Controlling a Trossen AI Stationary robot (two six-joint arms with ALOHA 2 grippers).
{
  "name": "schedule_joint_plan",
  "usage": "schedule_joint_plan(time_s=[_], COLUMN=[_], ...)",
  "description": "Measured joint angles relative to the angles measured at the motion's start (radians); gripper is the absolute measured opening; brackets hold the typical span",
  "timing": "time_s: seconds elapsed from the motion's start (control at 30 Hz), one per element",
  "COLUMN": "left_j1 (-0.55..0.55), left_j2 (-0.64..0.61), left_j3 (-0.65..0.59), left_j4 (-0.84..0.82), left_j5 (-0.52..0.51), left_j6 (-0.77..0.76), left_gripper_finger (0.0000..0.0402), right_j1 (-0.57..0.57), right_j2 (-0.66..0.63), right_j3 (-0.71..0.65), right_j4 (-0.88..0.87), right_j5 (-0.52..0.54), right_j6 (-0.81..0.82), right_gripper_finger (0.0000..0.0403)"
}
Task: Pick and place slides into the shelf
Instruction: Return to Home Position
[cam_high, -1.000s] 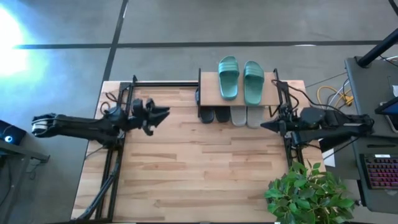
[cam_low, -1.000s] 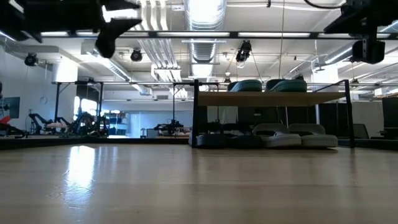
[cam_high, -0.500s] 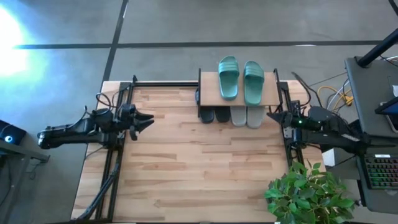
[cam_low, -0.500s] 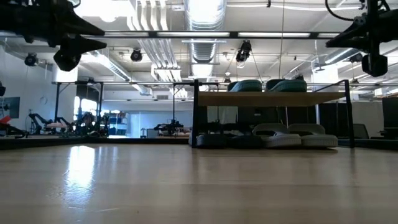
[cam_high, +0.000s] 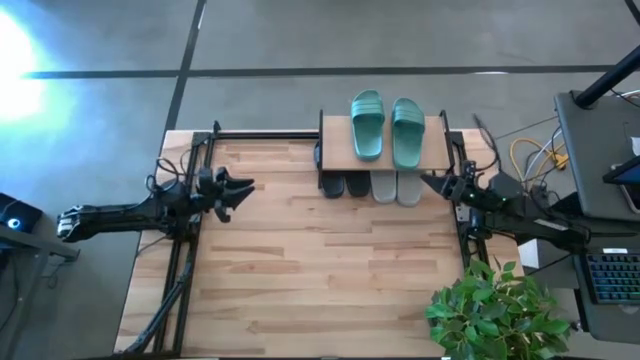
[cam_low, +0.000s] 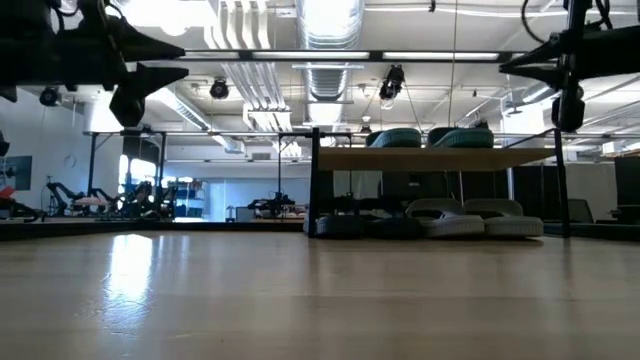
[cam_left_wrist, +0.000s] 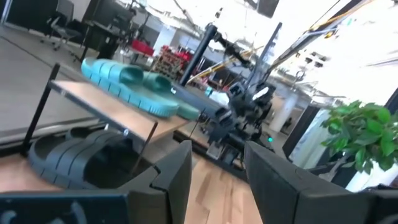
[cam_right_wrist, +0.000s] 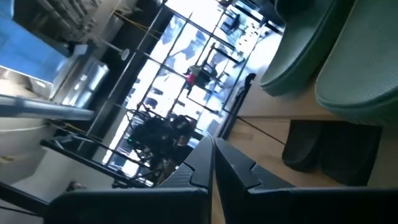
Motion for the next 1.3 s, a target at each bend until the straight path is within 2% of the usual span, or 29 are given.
schedule_joint_plan(time_s=[0.17, 0.33, 0.67, 1.0, 1.3], left_j1=[0.005, 0.008, 0.008, 0.008, 0.008], left_j2=[-0.016, -0.054, -0.087, -0.09, -0.086], left_j3=[-0.018, -0.09, -0.093, -0.094, -0.095], left_j4=[0.027, 0.044, 0.035, 0.008, 0.009], left_j5=[0.0, 0.0, 0.0, 0.0, 0.0], left_j6=[0.0, 0.0, 0.0, 0.0, 0.0], left_gripper_finger=[0.0134, 0.0134, 0.0134, 0.0134, 0.0134], right_j1=[0.0, 0.0, 0.01, 0.223, 0.314], right_j2=[-0.009, -0.02, -0.02, -0.02, -0.02], right_j3=[-0.022, -0.048, -0.059, -0.109, -0.178], right_j4=[0.01, 0.005, 0.008, 0.045, 0.097], right_j5=[0.0, 0.0, 0.001, 0.0, 0.0], right_j6=[-0.022, -0.019, -0.018, -0.016, -0.017], right_gripper_finger=[0.0009, 0.0009, 0.0009, 0.0009, 0.0009])
